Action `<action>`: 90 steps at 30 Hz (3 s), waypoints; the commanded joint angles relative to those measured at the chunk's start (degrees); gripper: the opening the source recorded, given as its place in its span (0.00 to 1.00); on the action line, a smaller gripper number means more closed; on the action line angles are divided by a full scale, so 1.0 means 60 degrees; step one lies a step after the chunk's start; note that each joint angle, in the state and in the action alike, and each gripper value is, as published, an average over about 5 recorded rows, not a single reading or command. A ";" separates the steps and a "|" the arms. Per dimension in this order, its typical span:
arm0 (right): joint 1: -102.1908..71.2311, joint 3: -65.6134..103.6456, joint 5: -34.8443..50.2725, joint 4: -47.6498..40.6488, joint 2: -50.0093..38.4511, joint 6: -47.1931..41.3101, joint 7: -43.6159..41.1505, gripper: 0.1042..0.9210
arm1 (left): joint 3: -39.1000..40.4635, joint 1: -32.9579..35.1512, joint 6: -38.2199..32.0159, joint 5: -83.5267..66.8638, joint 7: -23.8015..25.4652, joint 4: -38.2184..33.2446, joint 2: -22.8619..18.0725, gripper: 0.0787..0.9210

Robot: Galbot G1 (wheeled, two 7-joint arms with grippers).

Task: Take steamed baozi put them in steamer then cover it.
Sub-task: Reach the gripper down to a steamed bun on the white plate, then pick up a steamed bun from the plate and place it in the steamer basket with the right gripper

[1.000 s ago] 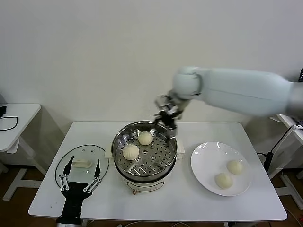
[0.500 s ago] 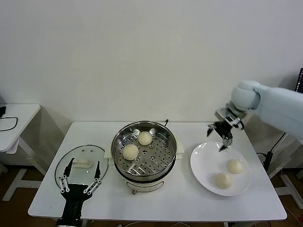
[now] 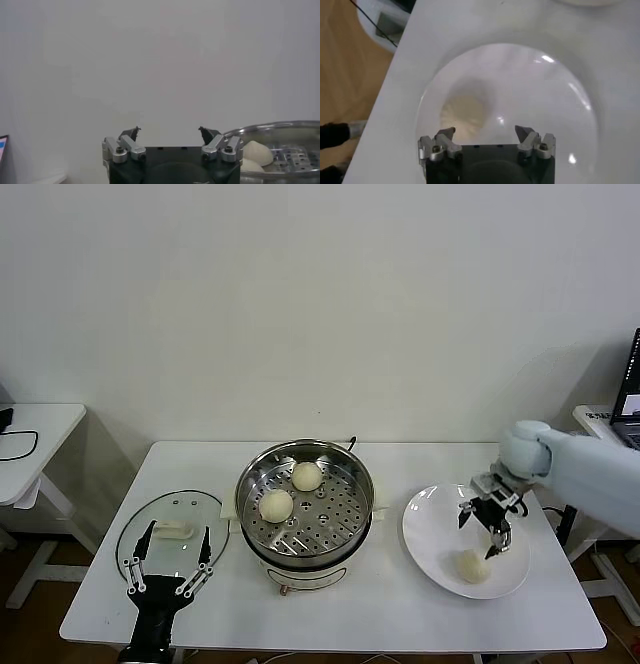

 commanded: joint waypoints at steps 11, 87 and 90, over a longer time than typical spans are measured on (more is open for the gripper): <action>-0.0971 0.0245 -0.0516 -0.0047 -0.0141 -0.0002 0.0559 0.88 | -0.0041 0.0001 -0.0033 -0.0006 -0.0003 0.0057 -0.0005 0.88; 0.1845 0.0037 -0.3349 0.2248 0.5792 0.5727 0.0617 0.72 | 0.0039 0.0188 -0.0077 0.0008 -0.0056 -0.0261 0.0002 0.88; 0.1814 0.0020 -0.3386 0.2208 0.5839 0.5720 0.0672 0.76 | 0.0016 0.0182 -0.0094 -0.0011 -0.0057 -0.0235 0.0007 0.88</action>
